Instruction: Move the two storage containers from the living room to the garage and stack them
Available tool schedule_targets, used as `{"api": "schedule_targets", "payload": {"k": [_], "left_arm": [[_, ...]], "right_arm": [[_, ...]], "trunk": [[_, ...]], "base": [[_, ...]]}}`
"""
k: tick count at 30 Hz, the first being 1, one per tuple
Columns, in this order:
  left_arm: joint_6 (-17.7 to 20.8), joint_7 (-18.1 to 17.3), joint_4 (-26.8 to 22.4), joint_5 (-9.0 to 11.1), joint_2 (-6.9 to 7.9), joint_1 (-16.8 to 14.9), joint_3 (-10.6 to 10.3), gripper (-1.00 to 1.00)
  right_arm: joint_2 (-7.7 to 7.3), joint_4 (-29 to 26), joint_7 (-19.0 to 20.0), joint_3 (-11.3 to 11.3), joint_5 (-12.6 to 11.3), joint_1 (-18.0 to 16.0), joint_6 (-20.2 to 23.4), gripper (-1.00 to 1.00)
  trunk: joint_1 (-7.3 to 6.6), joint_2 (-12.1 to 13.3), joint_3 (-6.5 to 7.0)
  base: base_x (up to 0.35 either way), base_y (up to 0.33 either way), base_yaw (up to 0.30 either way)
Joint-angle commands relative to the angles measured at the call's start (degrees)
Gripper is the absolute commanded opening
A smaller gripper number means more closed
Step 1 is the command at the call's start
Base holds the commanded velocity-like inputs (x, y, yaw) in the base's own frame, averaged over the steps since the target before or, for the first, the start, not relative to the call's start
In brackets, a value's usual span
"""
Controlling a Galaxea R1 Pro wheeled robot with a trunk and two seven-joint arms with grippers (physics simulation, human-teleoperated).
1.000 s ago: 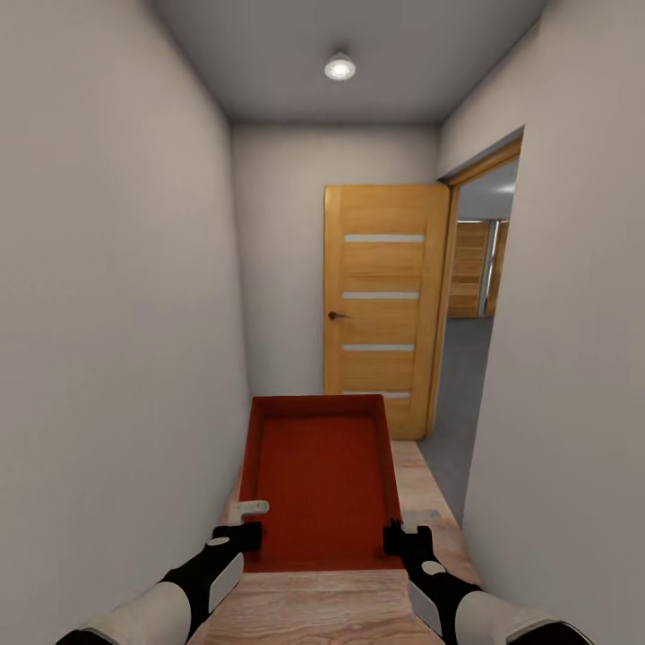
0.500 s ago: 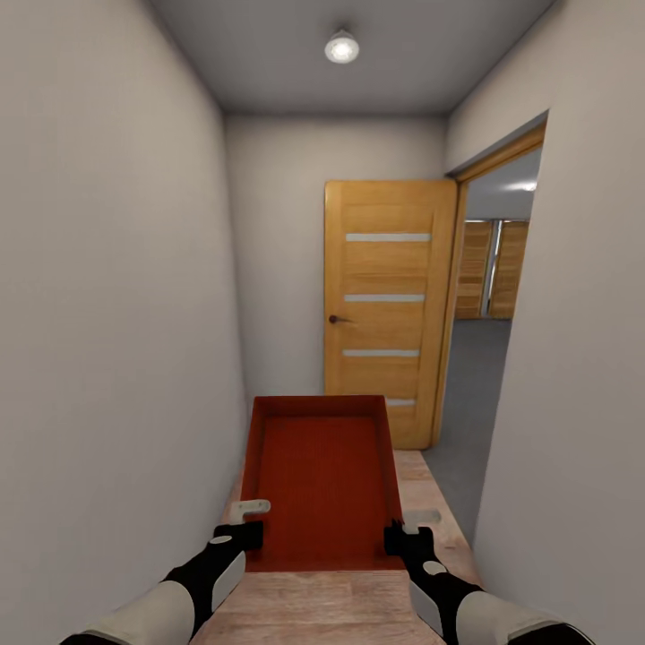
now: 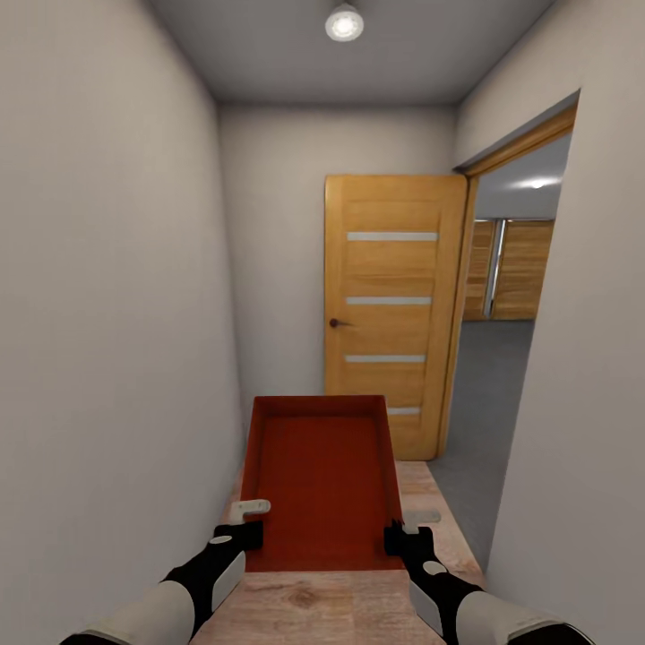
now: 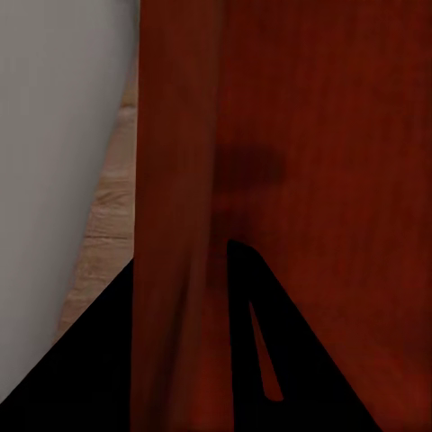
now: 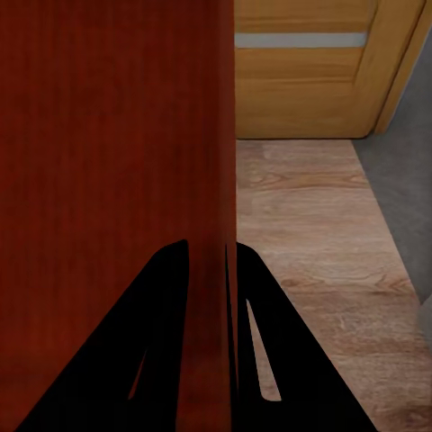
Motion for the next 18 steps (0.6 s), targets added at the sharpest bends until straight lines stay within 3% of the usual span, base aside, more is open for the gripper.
{"api": "schedule_targets", "payload": {"k": [1, 18], "left_arm": [[-0.9, 0.7, -0.3, -0.4, 1.09, 0.0, 0.8, -1.0], [-0.9, 0.7, -0.3, -0.4, 1.09, 0.0, 0.8, -1.0]], "right_arm": [[-0.4, 0.2, -0.1, -3.0, -1.6, 0.0, -0.3, -1.0], [-0.5, 0.2, -0.1, -2.9, -1.7, 0.0, -0.4, -1.0]], "trunk": [[0.05, 0.0, -0.01], [0.05, 0.0, -0.01]], "base": [[0.321, 0.0, 0.0], [0.321, 0.0, 0.0]]}}
